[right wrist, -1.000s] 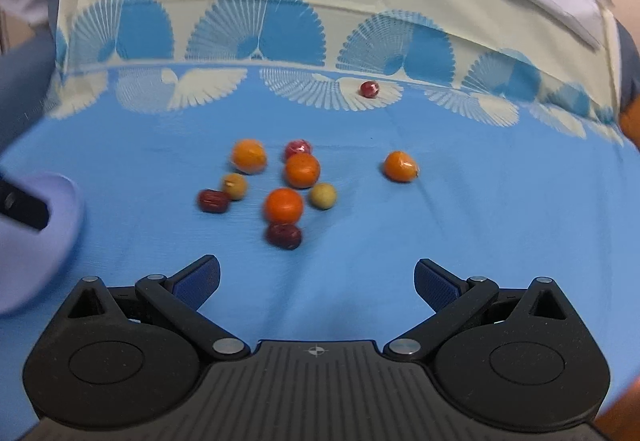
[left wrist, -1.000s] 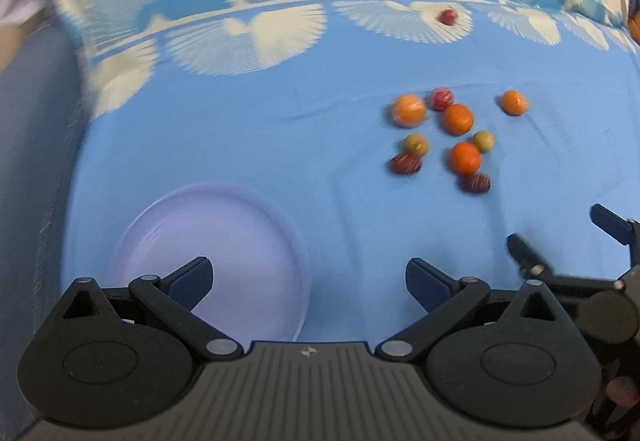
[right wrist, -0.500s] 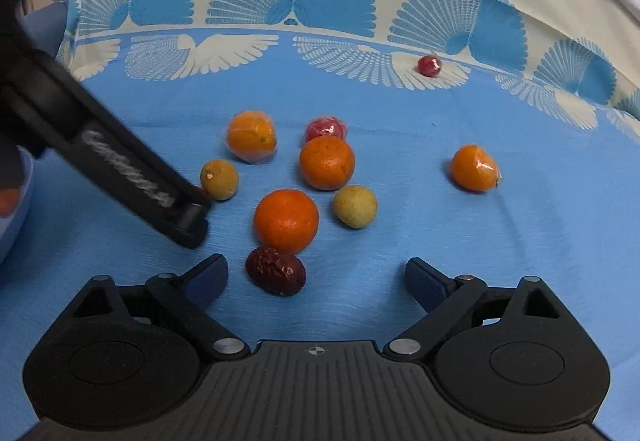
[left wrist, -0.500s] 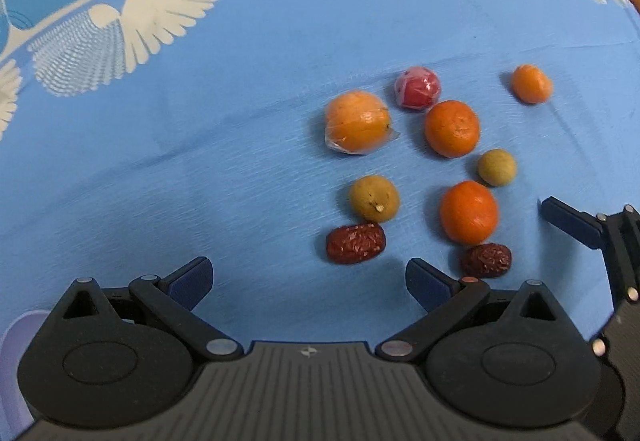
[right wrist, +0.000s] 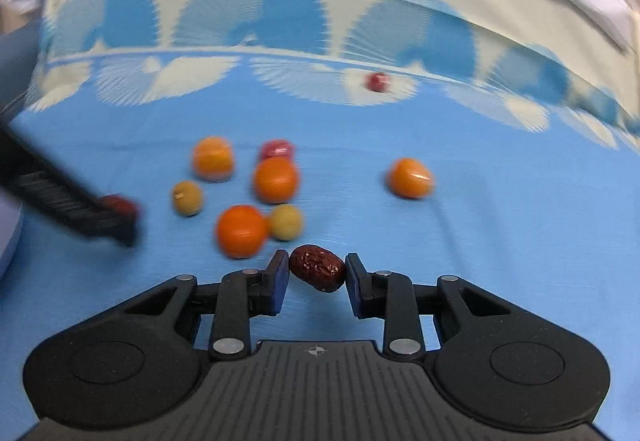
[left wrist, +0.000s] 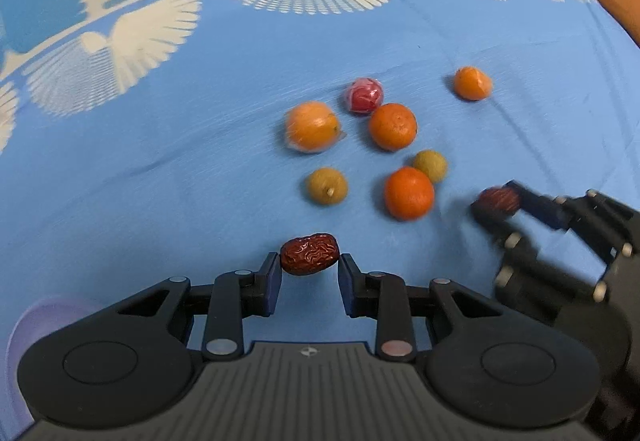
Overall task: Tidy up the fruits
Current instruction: 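Carry both dates to the plate and open both grippers over it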
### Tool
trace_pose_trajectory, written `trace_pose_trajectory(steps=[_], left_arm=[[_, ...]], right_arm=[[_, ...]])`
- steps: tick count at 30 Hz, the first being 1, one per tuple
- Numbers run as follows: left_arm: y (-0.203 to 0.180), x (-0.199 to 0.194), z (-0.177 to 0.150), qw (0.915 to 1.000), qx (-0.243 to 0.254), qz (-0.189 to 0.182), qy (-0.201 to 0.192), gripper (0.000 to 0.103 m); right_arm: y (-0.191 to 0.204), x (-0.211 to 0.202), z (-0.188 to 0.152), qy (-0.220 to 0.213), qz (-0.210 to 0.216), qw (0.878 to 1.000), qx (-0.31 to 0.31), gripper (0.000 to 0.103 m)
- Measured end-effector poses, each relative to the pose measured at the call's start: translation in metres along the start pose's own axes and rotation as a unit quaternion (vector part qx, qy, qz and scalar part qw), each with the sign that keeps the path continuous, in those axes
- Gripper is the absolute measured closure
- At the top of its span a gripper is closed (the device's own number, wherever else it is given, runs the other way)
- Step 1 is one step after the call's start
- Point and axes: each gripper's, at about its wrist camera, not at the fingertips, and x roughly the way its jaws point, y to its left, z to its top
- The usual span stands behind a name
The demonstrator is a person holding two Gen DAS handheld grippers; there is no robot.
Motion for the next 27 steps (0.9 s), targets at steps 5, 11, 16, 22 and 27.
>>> trace_pose_trajectory(steps=[5,11,16,22,27], left_arm=[[0.01,-0.06,-0.033,0.9991,-0.029,0.031,-0.006,0.069],[0.029,-0.127,-0.088,0.9962,-0.077,0.04,-0.01,0.069],[0.044,-0.171,-0.13,0.992,-0.114,0.049,-0.025,0.069],[0.056,-0.209,-0.163,0.9871,-0.141,0.055,-0.052,0.069],[0.062,-0.229,-0.188,0.9829,-0.16,0.045,-0.078,0.069]], right_arm=[[-0.012,-0.048,-0.008,0.002,0.016,0.998,0.053,0.071],[0.011,-0.117,-0.025,0.006,0.079,0.994,0.07,0.071],[0.05,-0.16,-0.025,0.003,0.114,0.993,0.025,0.071],[0.091,-0.205,-0.016,-0.023,0.159,0.987,-0.025,0.071],[0.114,-0.241,-0.019,-0.034,0.183,0.98,-0.066,0.071]])
